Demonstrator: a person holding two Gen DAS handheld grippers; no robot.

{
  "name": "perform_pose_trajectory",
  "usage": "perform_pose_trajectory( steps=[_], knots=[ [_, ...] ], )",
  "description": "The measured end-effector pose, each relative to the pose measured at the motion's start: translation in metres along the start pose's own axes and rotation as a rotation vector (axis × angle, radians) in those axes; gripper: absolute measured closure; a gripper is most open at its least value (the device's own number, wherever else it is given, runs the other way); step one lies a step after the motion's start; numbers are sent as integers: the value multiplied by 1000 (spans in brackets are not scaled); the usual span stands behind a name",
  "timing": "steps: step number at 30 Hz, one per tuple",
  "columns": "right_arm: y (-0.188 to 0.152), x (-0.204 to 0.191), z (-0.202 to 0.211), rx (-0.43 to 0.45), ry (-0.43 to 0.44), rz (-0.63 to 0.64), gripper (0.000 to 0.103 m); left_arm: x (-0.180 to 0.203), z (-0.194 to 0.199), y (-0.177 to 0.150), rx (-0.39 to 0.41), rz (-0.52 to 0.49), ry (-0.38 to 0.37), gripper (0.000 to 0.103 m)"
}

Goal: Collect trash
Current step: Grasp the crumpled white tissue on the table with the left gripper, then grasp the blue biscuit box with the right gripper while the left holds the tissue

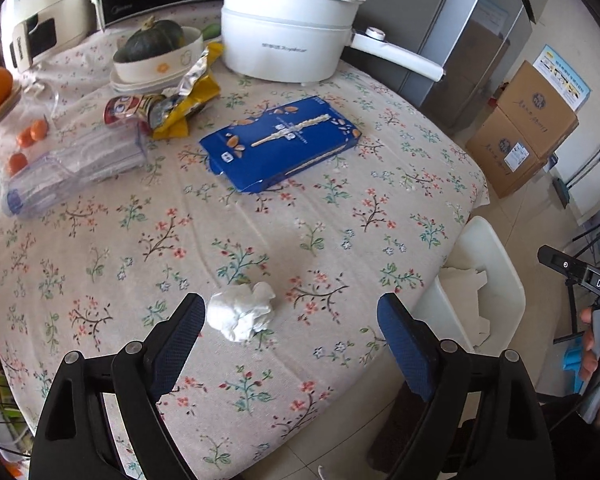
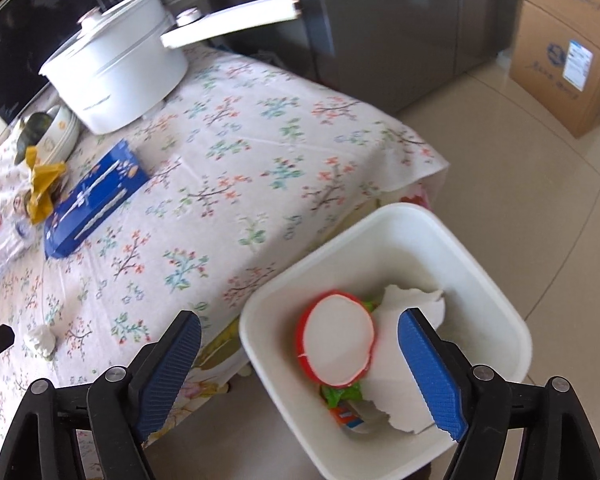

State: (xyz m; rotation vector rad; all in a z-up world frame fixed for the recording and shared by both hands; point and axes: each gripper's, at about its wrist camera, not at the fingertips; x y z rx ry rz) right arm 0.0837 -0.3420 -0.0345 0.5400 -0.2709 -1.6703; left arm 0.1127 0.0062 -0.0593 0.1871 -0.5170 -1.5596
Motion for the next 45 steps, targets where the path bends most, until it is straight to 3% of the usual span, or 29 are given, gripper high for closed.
perform_pose_trajectory(
  steps=[8,12,19,21,23,29,35,41,45],
  knots=[
    [6,-51,-16,-25,31,70,17,-38,-21,-14,-77,52,-33,16],
    [8,-75,-24,-42,46,95,17,-41,-38,-14,-99,101,-81,36],
    [8,-104,-38,-68,58,129,17,-41,-58,-10,-116,110,3,63],
    [9,-111,-40,-70,60,136,17,-41,-59,-7,-109,97,9,81],
    [10,-119,-43,-72,62,142,17,-41,-55,-3,-97,83,-6,90],
    [10,-143,-52,-75,65,169,17,-49,-20,5,-9,78,-29,91],
    [2,-186,-66,-74,41,276,17,-86,18,5,73,139,7,91],
    [5,-249,-87,-34,21,344,17,-129,55,1,153,206,45,91],
    [10,-295,-108,-7,-2,414,17,-163,64,-6,164,253,73,91]
  ],
)
Point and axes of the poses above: each gripper's, at about its wrist camera, not at the fingertips, and z roughly against the way its jaws point, x to its right, y to its top, and after that the axes turned 3 degrees about z, right-handed
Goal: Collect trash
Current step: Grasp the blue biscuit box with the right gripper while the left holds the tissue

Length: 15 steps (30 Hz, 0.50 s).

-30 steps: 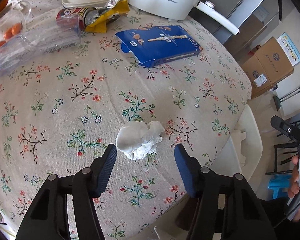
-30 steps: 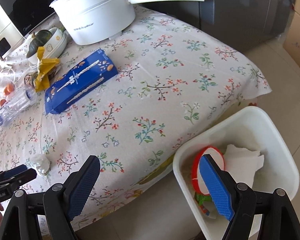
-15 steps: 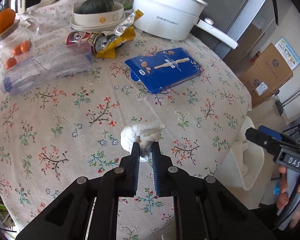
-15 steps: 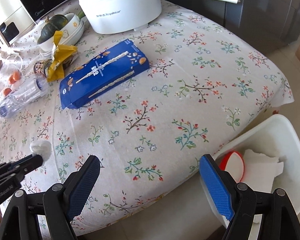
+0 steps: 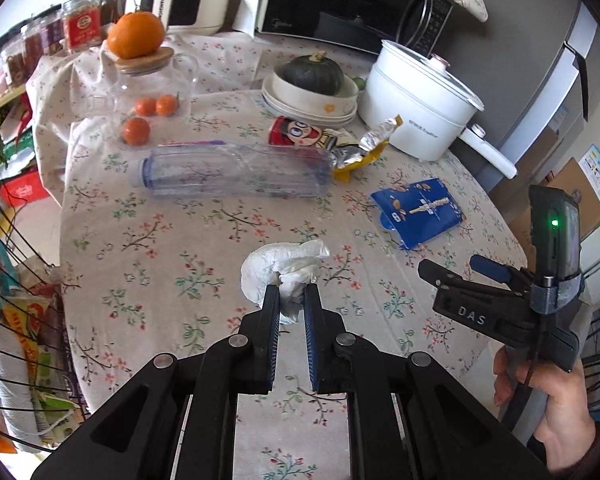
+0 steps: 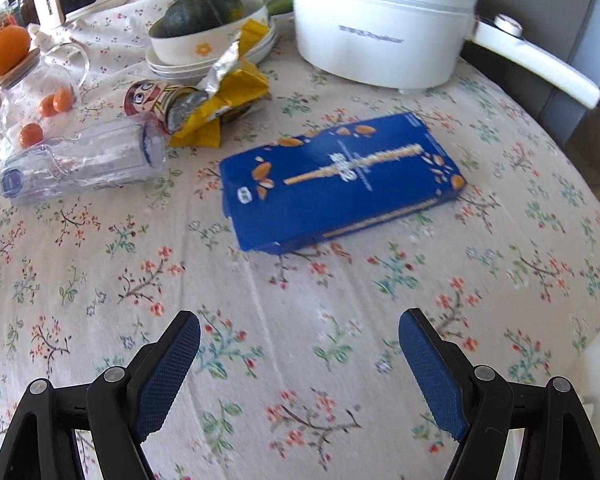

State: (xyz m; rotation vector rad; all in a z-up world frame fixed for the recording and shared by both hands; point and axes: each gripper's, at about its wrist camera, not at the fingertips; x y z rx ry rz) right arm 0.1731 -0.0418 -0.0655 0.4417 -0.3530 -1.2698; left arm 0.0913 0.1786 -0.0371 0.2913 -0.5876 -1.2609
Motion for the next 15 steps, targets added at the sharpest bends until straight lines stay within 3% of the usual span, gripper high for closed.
perform_pose_trajectory(
  steps=[7,15],
  knots=[
    [24,-52,-48,-1,-148,130,20,-49,0,1,-14,87,4,91],
    [35,-73,-82,35,-326,271,35,-39,-3,5,-16,71,-17,91]
  ],
)
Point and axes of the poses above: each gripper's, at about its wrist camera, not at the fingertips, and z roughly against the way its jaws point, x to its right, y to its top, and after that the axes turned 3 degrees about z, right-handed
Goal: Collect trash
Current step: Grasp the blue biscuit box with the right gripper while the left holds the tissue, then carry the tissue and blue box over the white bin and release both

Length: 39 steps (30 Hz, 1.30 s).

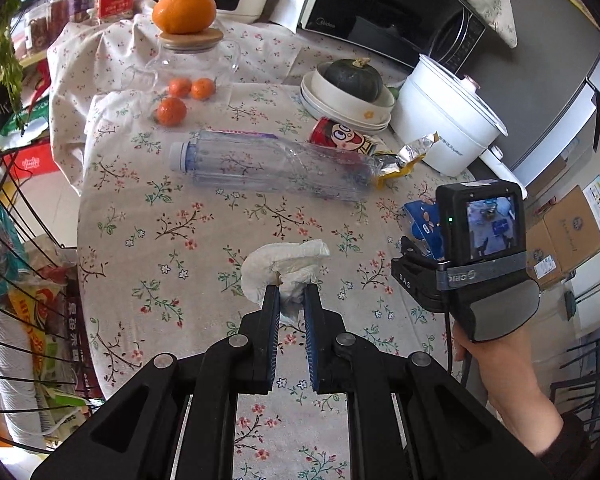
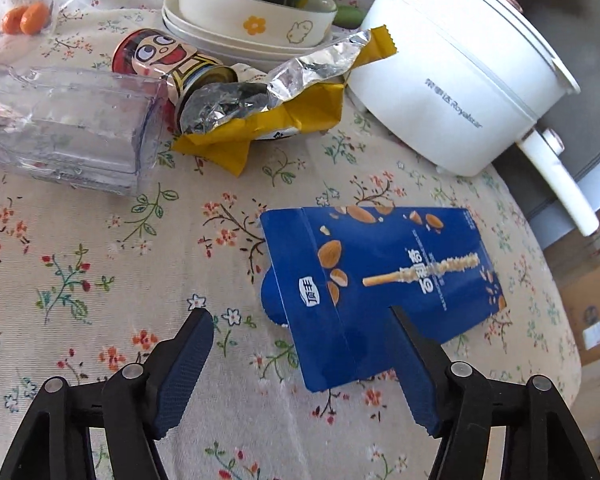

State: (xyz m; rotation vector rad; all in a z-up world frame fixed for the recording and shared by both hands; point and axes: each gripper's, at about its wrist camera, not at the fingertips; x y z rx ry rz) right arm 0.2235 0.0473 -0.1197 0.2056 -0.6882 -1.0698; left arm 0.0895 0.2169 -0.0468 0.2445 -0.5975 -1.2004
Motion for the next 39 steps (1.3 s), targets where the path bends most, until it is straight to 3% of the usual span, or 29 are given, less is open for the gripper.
perform_pose_trajectory(
  steps=[2,3,4,5,8,15,23,26,31,35,39],
  knots=[
    [-1,-4,-6,-5,-44,47,49,5,0,0,3,-18,5,91],
    [-2,-5,-8,-7,-65,67,61,6,0,0,5,-23,8,91],
    [-3,-3,-8,-1,-87,83,65,7,0,0,6,-25,10,91],
    [-4,-1,-7,9,-97,90,78,8,0,0,7,-26,11,91],
    [-6,14,5,35,-105,72,97,11,-1,0,9,-27,14,91],
    [-10,85,62,131,-49,-61,103,27,1,-1,15,-37,-12,91],
    [-45,189,116,221,139,-360,103,59,2,-8,9,-75,-64,91],
    [-67,207,134,255,212,-430,103,74,-1,-11,3,-95,-80,91],
    [-87,236,153,288,260,-469,103,100,-5,-16,-4,-138,-107,91],
    [-102,252,153,270,321,-512,103,116,-10,-18,-13,-163,-116,91],
    [-116,269,156,272,305,-525,103,132,-15,-20,-20,-184,-141,91]
  ],
)
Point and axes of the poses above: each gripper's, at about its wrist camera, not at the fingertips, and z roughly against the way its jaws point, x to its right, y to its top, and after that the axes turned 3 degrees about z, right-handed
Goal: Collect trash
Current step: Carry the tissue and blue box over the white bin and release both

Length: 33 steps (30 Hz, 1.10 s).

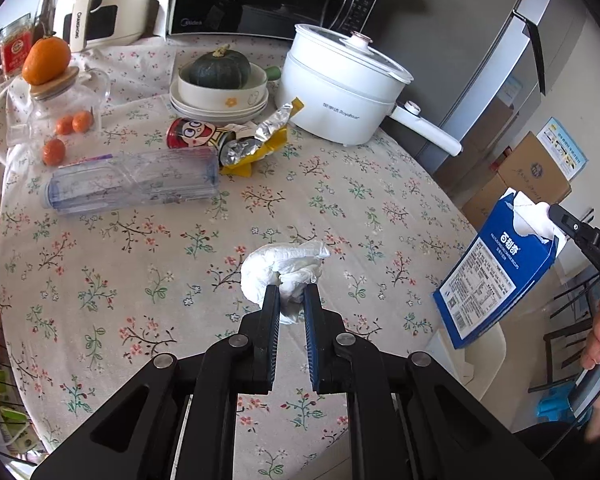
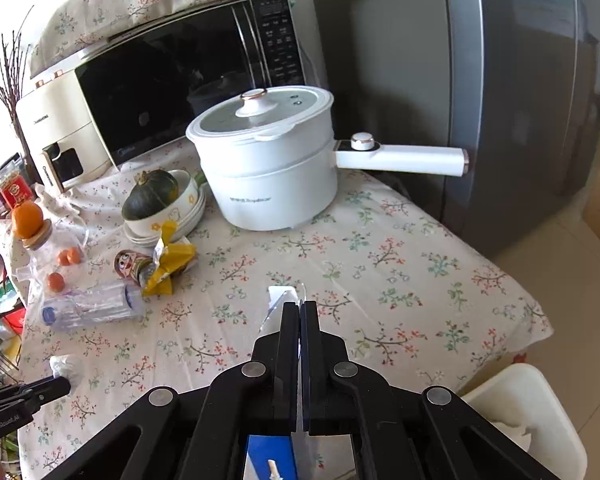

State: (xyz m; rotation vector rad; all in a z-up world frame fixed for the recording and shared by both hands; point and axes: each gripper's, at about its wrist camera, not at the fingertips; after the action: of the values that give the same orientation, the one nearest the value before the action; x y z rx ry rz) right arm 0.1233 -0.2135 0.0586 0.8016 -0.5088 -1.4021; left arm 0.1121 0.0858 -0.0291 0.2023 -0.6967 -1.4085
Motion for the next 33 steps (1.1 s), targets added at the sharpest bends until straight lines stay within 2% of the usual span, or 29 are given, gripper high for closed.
perform_pose_trajectory(
  steps=[3,10,21,26,33],
  knots=[
    [0,12,12,31,-27,9,103,13,-5,1,-1,-21,-17,91],
    [1,45,19,39,-65,-22,103,48,-16,0,-6,-66,-55,91],
    [-8,103,61,72,-123,-86,103,132,-45,-10,-50,-211,-147,91],
    [-26,140,69,30,-171,-119,103,176,-65,-29,-98,-291,-193,91],
    [-58,189,54,-91,-248,-150,103,231,-89,-57,-149,-411,-253,91]
  ],
)
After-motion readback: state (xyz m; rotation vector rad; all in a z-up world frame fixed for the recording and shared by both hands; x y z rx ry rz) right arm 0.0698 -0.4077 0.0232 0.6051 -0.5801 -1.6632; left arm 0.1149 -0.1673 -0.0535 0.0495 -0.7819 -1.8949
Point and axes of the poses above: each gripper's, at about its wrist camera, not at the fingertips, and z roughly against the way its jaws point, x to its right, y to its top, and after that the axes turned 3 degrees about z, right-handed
